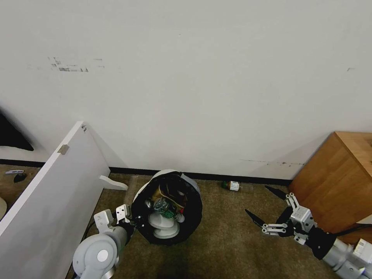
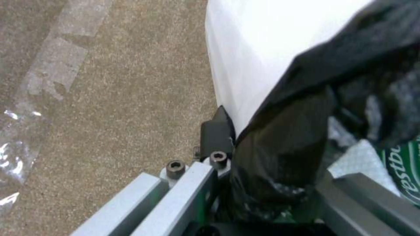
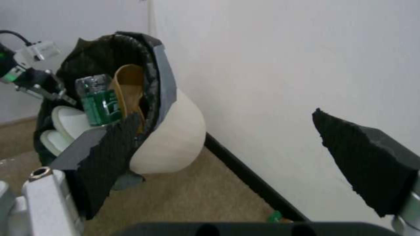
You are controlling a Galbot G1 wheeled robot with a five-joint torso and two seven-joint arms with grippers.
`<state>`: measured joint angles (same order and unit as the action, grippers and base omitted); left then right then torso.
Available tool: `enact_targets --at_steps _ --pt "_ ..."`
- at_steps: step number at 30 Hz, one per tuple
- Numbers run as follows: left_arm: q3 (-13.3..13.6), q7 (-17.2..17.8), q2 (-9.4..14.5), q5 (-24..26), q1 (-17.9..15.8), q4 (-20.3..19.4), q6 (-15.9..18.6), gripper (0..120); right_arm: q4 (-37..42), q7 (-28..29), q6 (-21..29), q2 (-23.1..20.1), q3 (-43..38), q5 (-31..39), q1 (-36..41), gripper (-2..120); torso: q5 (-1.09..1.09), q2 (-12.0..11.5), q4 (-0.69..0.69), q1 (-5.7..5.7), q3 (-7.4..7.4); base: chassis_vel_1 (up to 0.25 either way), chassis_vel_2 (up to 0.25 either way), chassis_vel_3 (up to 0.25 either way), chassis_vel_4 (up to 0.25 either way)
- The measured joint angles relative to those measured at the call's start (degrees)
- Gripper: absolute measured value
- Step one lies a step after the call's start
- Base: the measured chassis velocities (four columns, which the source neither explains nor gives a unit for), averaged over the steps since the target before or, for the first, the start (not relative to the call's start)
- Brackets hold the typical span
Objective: Pick up the trash bin and place the garbage on the floor into it.
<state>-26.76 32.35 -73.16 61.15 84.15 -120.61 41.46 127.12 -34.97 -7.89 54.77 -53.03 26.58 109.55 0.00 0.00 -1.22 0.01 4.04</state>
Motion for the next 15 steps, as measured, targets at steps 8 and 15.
enact_targets --at_steps 8,15 --pt "-0.18 -0.31 -0.11 -0.27 0.10 -0.05 -0.08 0 -0.17 -1.50 0.11 0.03 -0.37 0.52 -0.04 100 0.00 0.00 0.00 0.00 0.00 0.000 0.000 0.000 0.000" --pt "-0.29 -0.38 -0.13 -0.32 0.15 -0.13 -0.08 0 -0.25 -1.49 0.07 0.14 -0.15 0.43 -0.16 100 0.00 0.00 0.00 -0.01 -0.01 -0.061 0.067 0.065 -0.060"
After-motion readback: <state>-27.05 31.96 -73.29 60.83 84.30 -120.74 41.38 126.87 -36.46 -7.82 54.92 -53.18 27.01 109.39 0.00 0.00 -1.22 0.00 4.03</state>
